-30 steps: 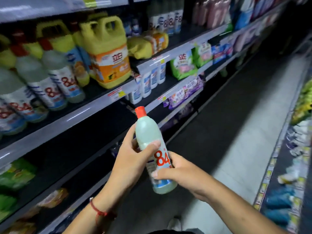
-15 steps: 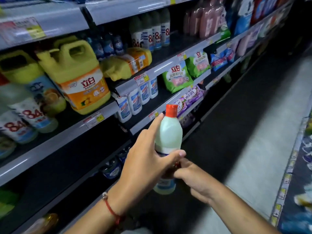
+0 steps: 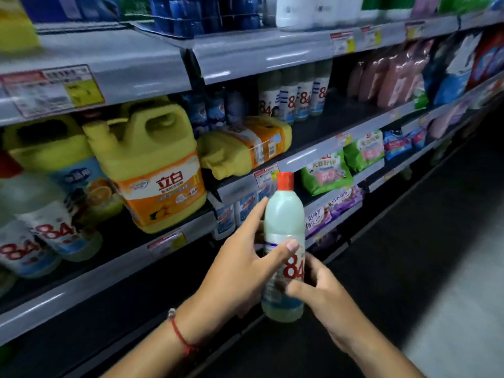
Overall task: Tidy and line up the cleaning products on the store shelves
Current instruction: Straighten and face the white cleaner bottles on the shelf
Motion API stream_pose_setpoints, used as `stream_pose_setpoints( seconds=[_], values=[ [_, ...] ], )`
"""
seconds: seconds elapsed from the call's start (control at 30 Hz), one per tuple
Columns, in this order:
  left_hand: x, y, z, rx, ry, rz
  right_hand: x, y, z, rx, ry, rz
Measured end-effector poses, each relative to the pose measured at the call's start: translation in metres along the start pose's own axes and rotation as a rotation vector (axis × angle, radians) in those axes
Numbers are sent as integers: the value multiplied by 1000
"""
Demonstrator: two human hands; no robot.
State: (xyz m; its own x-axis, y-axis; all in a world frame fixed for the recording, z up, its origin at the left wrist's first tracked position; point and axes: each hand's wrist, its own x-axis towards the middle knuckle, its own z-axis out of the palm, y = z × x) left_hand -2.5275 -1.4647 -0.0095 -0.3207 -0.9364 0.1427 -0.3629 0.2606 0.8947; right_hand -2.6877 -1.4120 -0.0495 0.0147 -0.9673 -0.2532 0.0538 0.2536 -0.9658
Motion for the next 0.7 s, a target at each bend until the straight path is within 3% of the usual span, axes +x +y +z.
stream_pose_setpoints(
  seconds=[0.37,0.7],
  values=[
    [65,5,14,422,92,114,78,-48,-57,-224,-16,-100],
    [144,22,102,627,227,110,156,-79,-169,-346,-107,-145]
  ],
)
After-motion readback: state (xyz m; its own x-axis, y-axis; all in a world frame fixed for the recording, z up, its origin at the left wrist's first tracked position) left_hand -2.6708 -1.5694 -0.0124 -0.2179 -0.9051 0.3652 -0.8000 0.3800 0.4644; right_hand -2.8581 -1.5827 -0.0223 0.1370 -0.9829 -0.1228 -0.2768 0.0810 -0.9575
